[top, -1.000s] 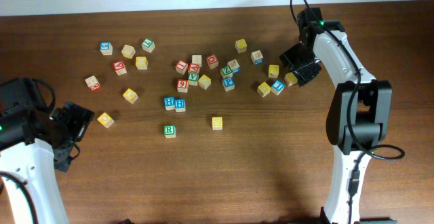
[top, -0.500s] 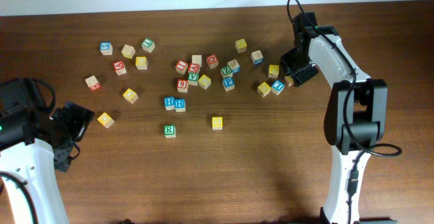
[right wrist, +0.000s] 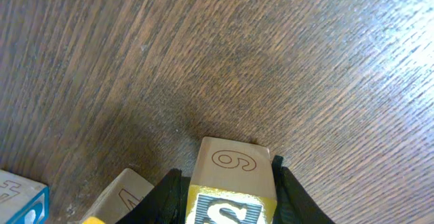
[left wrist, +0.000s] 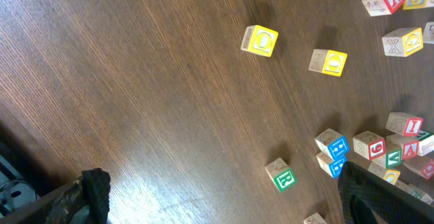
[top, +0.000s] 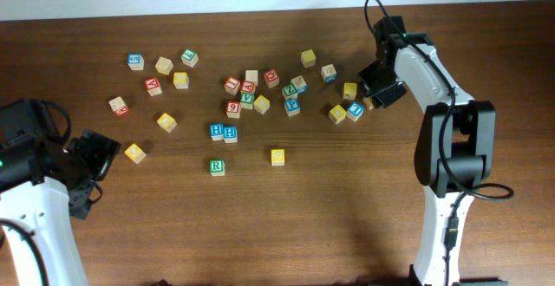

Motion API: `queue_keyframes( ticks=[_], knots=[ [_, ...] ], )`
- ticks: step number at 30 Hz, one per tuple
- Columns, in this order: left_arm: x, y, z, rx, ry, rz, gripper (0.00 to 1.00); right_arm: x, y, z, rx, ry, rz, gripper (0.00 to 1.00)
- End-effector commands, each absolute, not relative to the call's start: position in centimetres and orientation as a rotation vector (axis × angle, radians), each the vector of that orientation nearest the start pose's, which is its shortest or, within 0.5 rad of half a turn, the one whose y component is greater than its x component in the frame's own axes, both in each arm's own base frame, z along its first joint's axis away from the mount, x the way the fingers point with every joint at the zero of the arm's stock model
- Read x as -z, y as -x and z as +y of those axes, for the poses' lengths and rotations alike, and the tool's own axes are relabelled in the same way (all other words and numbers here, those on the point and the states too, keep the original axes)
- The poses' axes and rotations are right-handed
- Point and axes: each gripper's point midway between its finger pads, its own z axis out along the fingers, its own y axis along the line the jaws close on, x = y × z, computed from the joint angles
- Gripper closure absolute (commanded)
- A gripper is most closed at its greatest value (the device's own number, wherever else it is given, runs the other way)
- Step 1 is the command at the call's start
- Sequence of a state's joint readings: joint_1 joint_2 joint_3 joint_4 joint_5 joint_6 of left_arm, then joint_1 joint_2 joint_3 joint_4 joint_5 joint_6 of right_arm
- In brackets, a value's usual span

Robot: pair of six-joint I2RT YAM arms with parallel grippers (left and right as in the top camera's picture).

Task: Spell out RSS
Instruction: 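Grasp the second S block with the right gripper and carry it, then place the second S block right of the first S and release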

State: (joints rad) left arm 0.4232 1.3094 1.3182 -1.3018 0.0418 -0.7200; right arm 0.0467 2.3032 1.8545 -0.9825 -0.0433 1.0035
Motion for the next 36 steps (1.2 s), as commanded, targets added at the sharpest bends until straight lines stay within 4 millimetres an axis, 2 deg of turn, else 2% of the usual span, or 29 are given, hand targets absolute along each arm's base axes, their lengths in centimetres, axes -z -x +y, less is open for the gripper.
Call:
queue_keyframes(
  ticks=[1,2,4,6,9,10,12,13,15,16,18,20,23,29,32,36],
  knots=[
    [-19.3,-24.2,10.3,0.113,1.568,2.413,0.01,-2.0,-47.7,3.0,-0.149,-1.258,2.745,0.72],
    [-19.3,-24.2,10.3,0.113,1.568,2.413,0.01,-2.7,-47.8,2.7,-0.138,-1.223,2.743,0.72],
    [-19.3,-24.2,10.3,0.113,1.568,2.413,0.01,-5.4,-48.1,2.6,-0.146,-1.096,2.732,0.72],
    [-19.3,-24.2,10.3,0.113,1.568,2.413,0.01,-8.6,-47.9,3.0,-0.178,-0.94,2.738,0.81],
    [-19.3,-24.2,10.3,0.113,1.568,2.413,0.01,-13.0,-45.4,3.5,-0.173,-0.793,2.776,0.8],
    [-19.3,-24.2,10.3,0.113,1.568,2.413,0.01,-14.3,-44.2,4.4,-0.19,-0.678,2.814,0.81],
    [-19.3,-24.2,10.3,0.113,1.568,2.413,0.01,-15.4,-41.7,6.9,-0.239,-0.462,2.911,0.8],
    [-19.3,-24.2,10.3,0.112,1.568,2.414,0.01,-15.1,-39.5,8.7,-0.216,-0.325,3.003,0.8],
    [-19.3,-24.2,10.3,0.113,1.568,2.413,0.01,-14.4,-37.2,11.3,-0.19,-0.173,3.09,0.79],
    [-19.3,-24.2,10.3,0.112,1.568,2.414,0.01,-14.1,-36.6,12.2,-0.185,-0.101,3.106,0.78],
    [-19.3,-24.2,10.3,0.113,1.568,2.413,0.01,-11.9,-34.1,15.6,-0.149,0.096,3.155,0.76],
    [-19.3,-24.2,10.3,0.113,1.568,2.413,0.01,-9.7,-32.9,17.6,-0.143,0.154,3.163,0.74],
    [-19.3,-24.2,10.3,0.113,1.568,2.413,0.01,-5.5,-32.3,20.1,-0.178,0.205,3.112,0.74],
    [-19.3,-24.2,10.3,0.113,1.568,2.413,0.01,-2.4,-33.0,21.2,-0.229,0.141,3.047,0.74],
    [-19.3,-24.2,10.3,0.113,1.568,2.413,0.01,-1.2,-32.7,21.1,-0.208,0.091,3.083,0.74],
    [-19.3,-24.2,10.3,0.112,1.568,2.414,0.01,-1.0,-32.1,20.8,-0.19,0.093,3.108,0.73]
  ],
)
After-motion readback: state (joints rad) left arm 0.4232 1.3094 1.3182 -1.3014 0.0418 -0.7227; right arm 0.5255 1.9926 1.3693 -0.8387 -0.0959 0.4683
